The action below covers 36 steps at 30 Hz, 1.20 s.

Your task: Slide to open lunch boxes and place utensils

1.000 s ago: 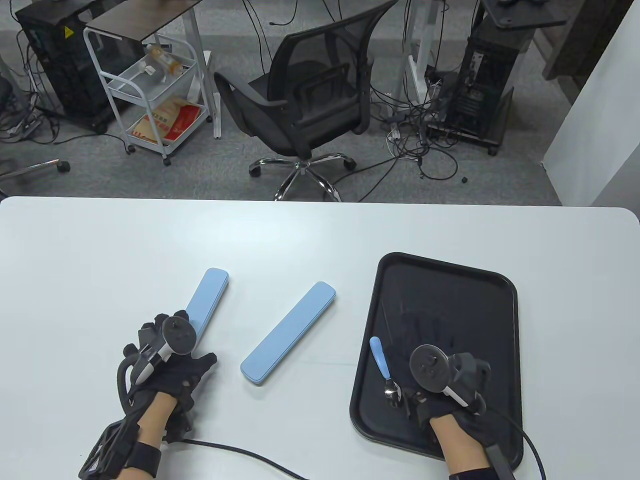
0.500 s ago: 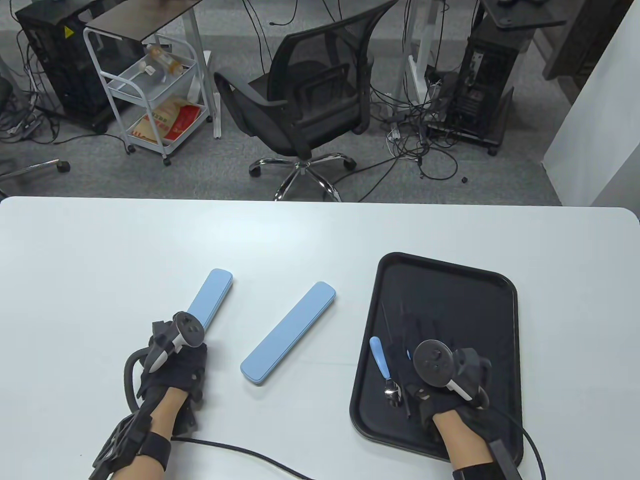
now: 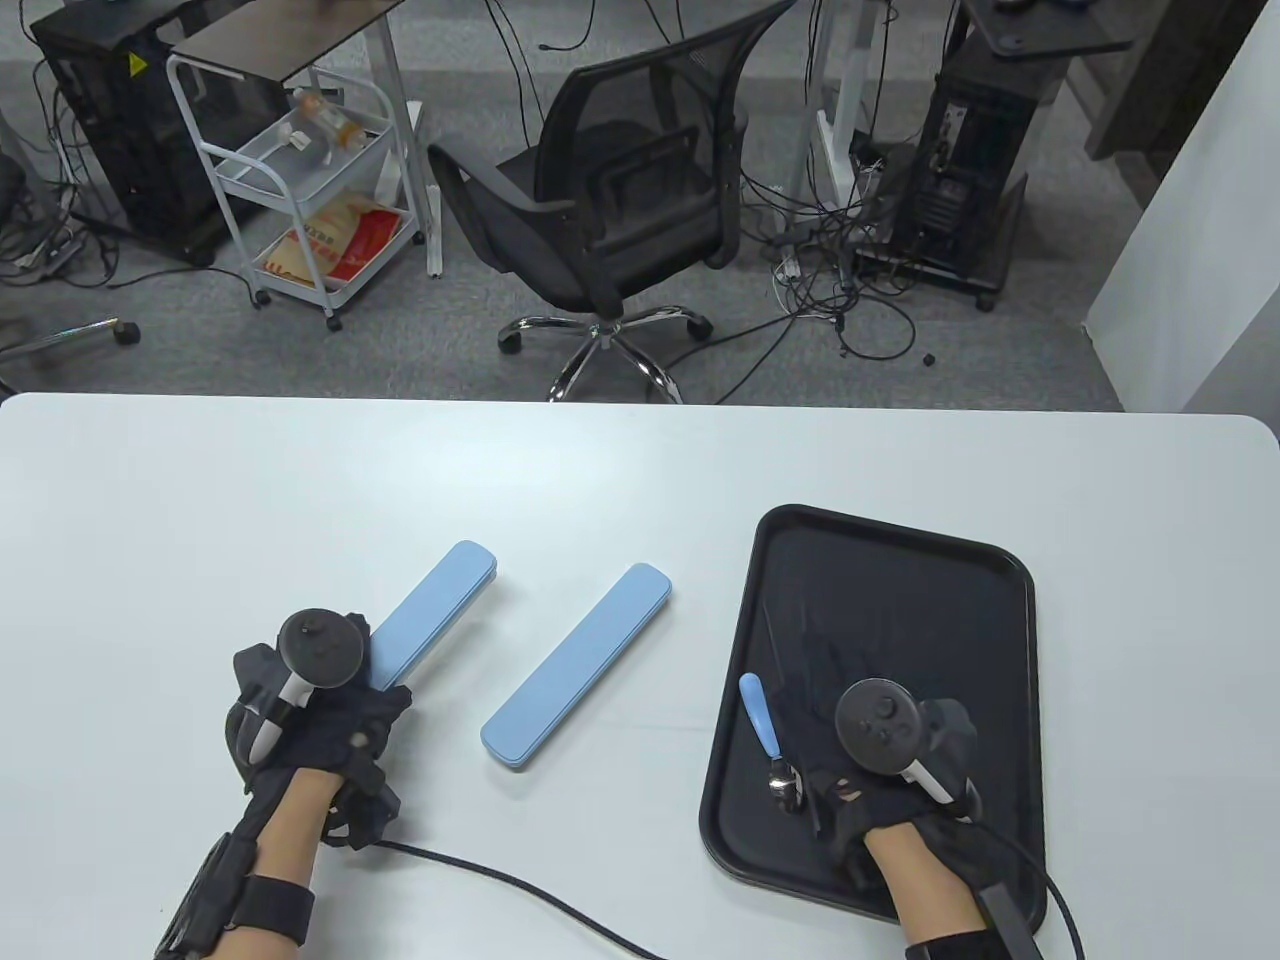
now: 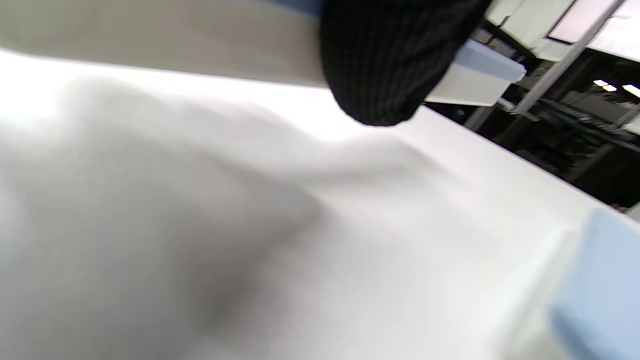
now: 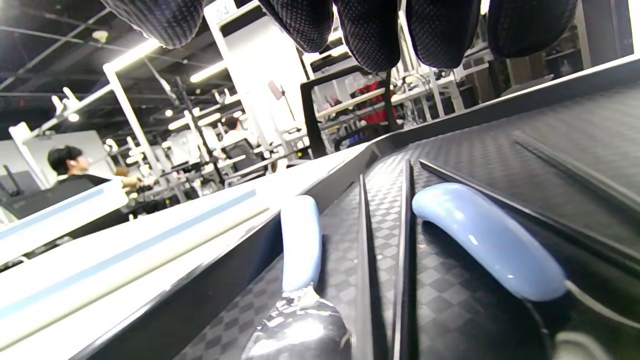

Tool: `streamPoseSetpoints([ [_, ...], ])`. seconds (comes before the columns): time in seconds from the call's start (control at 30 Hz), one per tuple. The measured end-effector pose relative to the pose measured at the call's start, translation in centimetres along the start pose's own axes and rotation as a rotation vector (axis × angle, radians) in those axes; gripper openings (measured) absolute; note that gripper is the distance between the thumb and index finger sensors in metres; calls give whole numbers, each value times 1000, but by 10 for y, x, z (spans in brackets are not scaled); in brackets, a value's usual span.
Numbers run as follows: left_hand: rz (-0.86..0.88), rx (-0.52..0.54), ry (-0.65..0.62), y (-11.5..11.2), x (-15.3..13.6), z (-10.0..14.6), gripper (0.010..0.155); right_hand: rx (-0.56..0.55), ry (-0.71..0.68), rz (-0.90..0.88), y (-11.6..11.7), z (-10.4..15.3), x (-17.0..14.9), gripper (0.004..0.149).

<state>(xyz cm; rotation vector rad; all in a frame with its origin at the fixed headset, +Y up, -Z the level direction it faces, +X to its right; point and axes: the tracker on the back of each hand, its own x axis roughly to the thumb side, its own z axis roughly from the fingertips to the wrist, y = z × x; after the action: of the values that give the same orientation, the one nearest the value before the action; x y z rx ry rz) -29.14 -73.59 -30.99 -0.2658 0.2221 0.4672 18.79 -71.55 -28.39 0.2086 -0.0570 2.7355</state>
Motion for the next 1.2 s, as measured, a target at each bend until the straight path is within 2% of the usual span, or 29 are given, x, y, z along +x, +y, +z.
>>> streamPoseSetpoints([
  [0.2,-47,-79,-287,4,29,20,85,-8,-43,-175,-1,-1,6,72],
  [0.47,16,-207,-583,-2,74,52,85,115,-244,-469,1,1,30,77],
  [0.7,-12,-269,-661,-13,94,68,84,192,-349,-606,8,4,50,87],
  [0.87,-41,-285,-663,-18,98,70,84,189,-367,-660,10,5,53,79],
  [0.93,-32,-292,-663,-19,97,69,84,145,-389,-631,11,7,54,78],
  [1.07,-15,-313,-666,-18,95,66,84,143,-403,-602,8,5,53,77],
  [1.2,12,-310,-622,-13,85,59,84,137,-365,-666,-1,1,36,77],
])
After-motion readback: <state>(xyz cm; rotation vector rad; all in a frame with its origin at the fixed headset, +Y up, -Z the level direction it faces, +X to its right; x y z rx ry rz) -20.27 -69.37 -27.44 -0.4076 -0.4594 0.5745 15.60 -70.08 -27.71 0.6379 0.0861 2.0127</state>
